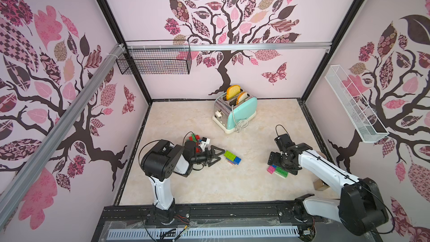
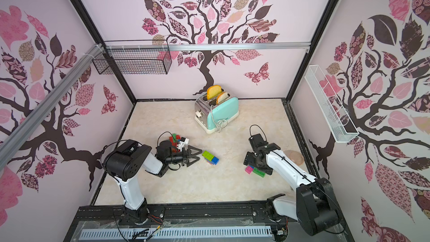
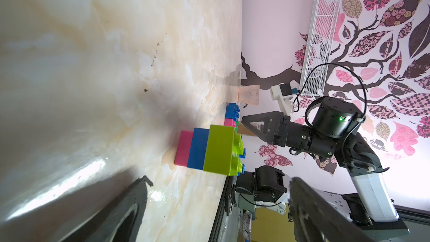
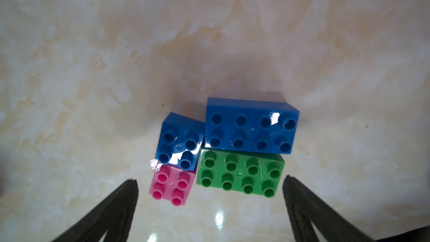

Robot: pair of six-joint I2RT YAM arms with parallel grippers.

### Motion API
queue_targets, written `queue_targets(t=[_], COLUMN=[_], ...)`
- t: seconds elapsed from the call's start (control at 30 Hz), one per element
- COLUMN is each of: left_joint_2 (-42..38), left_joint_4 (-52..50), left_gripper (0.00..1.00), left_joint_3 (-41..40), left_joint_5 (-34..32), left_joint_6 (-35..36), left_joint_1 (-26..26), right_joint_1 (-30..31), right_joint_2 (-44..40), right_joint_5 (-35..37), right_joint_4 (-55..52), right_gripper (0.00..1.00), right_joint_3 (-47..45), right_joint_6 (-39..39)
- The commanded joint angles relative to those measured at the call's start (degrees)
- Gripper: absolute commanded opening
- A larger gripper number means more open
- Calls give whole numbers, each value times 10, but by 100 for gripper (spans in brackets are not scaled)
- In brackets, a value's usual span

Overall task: Assemble a heart with lego
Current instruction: Move the lego brick at the center of the board.

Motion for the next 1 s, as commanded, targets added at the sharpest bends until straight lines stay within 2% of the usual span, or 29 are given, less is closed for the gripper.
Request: queue_targets(t=[0.0, 0.2, 0.3, 0.4, 0.47, 0.53, 0.63, 0.73, 0.83, 0.97], left_joint_2=[-10, -10, -10, -8, -7, -7, -10, -14, -16, -16], left_joint_4=[-5, -7, -11, -13, -13, -14, -15, -22, -27, -30], left_gripper=[97, 97, 97, 97, 97, 97, 97, 97, 97, 97], left_joint_3=[-5, -4, -4, -2, -2, -2, -3, -3, 0, 1], left_joint_5=[-3, -4, -5, -5, -4, -5, -4, -4, -5, -5], left_joint_6=[14, 16, 19, 19, 19, 20, 21, 25, 28, 27], left_joint_1=[1, 2, 2, 2, 1, 2, 2, 2, 2, 1], right_joint_1=[-30, -147, -171, -183, -188, -190, -190, -190, -181, -136], right_joint_2=[-11, -68, -80, -55, -31, -2, 37, 64, 81, 108], right_joint_5=[-10, -72, -79, -91, -107, -131, -161, -194, -227, -232], right_joint_4=[13, 53, 65, 86, 111, 142, 161, 186, 217, 242], right_gripper=[100, 100, 100, 99, 99, 95, 80, 70, 67, 67], right_joint_3=[-9, -60, -61, -55, -56, -56, -42, -42, -53, -50], right_joint_6=[13, 24, 21, 16, 19, 20, 13, 9, 14, 25])
